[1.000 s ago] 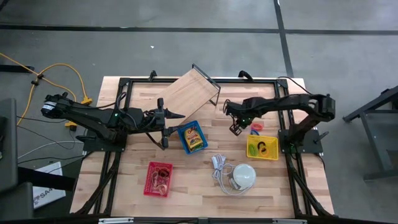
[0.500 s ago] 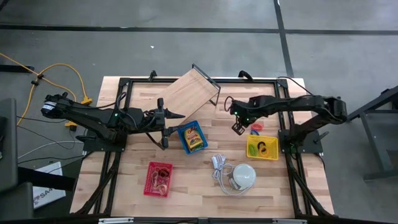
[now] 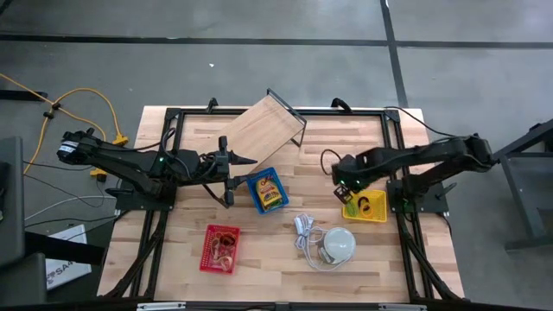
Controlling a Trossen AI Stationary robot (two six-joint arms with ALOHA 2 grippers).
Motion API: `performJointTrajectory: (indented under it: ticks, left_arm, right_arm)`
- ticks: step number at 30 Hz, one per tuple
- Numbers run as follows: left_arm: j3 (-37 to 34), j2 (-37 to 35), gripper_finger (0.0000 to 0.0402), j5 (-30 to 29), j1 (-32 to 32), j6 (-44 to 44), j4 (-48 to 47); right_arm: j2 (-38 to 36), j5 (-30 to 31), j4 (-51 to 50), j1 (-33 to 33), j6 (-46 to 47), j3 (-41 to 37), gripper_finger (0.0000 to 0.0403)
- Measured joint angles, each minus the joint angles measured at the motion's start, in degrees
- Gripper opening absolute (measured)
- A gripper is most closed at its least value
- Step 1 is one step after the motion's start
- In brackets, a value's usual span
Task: Pick & Place Office Desk Supplies
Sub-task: Put the violet spring keychain into the yellow bin
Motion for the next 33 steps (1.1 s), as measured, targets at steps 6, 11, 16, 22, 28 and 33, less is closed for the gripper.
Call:
performJointTrajectory:
  ticks: [6,11,16,22,28,33]
  left_arm:
    - [0.00,-0.01,0.0150,-0.01,0.00,0.00,0.03]
    - [0.00,-0.01,0.0150,-0.01,0.01,0.00,0.03]
    - [0.00,-0.01,0.0150,-0.01,0.00,0.00,0.03]
    - [0.00,-0.01,0.0150,0.00,0.01,0.00,0.01]
    - [0.00,0.01,0.0150,0.01,0.00,0.00,0.03]
    - [0.00,0.01,0.0150,0.01,0.02,0.00,0.03]
  right_arm:
    - [-2.62,-0.17,-5.69,8.01,11.48,0.00,0.0017]
    - [-2.64,-1.63,-9.21,14.63,20.77,0.00,0.0017]
    - [-2.64,-2.91,-9.28,17.87,24.72,0.00,0.0017]
    - [-2.64,-1.90,-5.33,18.17,24.79,-3.00,0.0017]
    - [-2.64,-2.21,5.11,16.81,23.61,-10.57,0.0017]
    - [-2.64,-0.94,6.81,15.85,23.04,-11.58,0.0017]
